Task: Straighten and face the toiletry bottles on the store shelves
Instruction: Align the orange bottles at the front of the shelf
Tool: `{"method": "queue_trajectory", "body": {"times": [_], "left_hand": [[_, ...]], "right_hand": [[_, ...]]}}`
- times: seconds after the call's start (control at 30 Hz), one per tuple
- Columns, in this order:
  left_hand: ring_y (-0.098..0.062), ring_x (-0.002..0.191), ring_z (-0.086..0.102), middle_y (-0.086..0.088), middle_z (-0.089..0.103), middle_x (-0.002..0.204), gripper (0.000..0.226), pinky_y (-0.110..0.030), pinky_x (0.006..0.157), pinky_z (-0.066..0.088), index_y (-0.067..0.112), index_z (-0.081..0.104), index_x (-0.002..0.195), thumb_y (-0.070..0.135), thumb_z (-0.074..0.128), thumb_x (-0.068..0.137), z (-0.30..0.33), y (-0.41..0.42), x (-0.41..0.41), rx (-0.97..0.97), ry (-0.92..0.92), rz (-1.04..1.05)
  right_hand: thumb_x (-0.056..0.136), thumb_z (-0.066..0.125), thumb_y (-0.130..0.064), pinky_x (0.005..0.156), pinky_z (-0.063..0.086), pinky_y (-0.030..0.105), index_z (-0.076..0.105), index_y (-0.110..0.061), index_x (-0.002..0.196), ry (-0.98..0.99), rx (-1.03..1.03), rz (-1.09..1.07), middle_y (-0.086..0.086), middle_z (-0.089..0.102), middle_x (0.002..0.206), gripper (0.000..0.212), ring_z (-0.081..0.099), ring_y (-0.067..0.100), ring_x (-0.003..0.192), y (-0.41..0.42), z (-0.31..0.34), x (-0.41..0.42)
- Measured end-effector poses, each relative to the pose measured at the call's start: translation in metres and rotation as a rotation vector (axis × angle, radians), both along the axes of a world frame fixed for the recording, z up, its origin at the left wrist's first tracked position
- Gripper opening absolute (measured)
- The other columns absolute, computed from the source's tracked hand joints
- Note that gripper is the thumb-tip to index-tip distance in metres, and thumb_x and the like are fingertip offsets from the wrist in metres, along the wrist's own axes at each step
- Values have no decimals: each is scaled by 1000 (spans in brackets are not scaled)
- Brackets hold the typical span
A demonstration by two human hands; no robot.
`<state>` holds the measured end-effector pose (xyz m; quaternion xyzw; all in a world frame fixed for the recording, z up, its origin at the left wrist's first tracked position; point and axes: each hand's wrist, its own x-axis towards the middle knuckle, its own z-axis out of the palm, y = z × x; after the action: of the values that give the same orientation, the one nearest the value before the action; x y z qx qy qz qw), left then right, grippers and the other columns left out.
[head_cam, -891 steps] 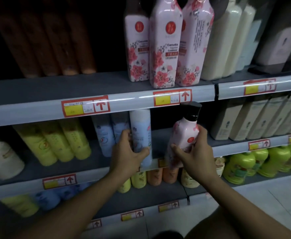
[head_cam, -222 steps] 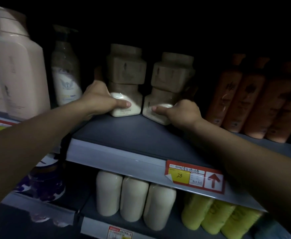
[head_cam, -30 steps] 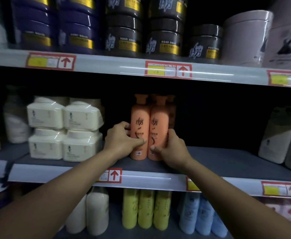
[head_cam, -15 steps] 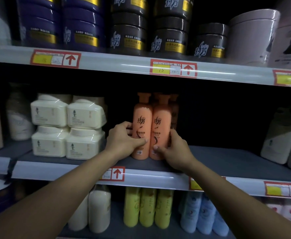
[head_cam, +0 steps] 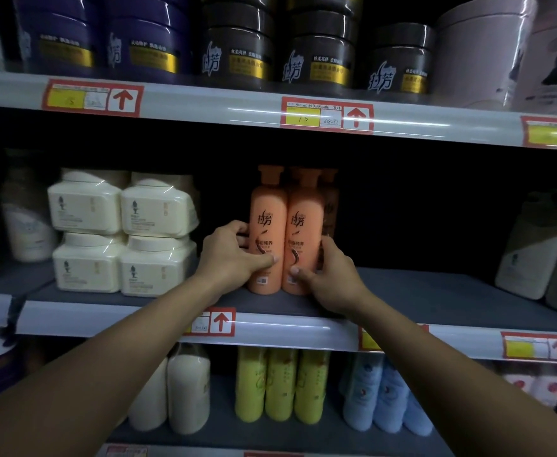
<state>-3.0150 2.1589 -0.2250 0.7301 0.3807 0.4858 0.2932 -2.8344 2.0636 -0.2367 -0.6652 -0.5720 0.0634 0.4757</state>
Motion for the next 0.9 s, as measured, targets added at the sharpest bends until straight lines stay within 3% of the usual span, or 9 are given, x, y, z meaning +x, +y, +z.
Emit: {"method": "queue_trajectory", "body": {"times": [0.2,0.57,0.77,0.9], "left_hand": [[-12,93,73,1,75,109,74,-38,86,64,17,65,127,28,99,63,2,0,2,-5,4,-1],[-10,88,73,6,74,98,66,-39,85,64,21,68,114,33,101,57,3,10,14,-22,-3,24],[-11,89,73,4,74,101,75,-39,85,64,17,67,118,35,102,55,3,11,29,-35,-10,16],[-12,88,74,4,75,101,67,-39,84,64,21,66,111,35,101,55,3,6,45,-26,-9,2]], "right_hand": [[87,82,-26,101,54,35,49,-18,138,1,-16,-11,5,68,129,61,67,22,115,5,0,1],[88,82,-28,103,53,37,45,-17,141,-27,-97,-17,5,65,134,65,64,24,121,13,9,14],[86,84,-28,104,53,39,49,-15,136,-41,-103,-49,6,67,130,62,66,24,117,10,10,27],[86,84,-27,105,53,41,50,-17,137,-38,-107,-68,5,67,131,62,66,24,118,7,10,41]]}}
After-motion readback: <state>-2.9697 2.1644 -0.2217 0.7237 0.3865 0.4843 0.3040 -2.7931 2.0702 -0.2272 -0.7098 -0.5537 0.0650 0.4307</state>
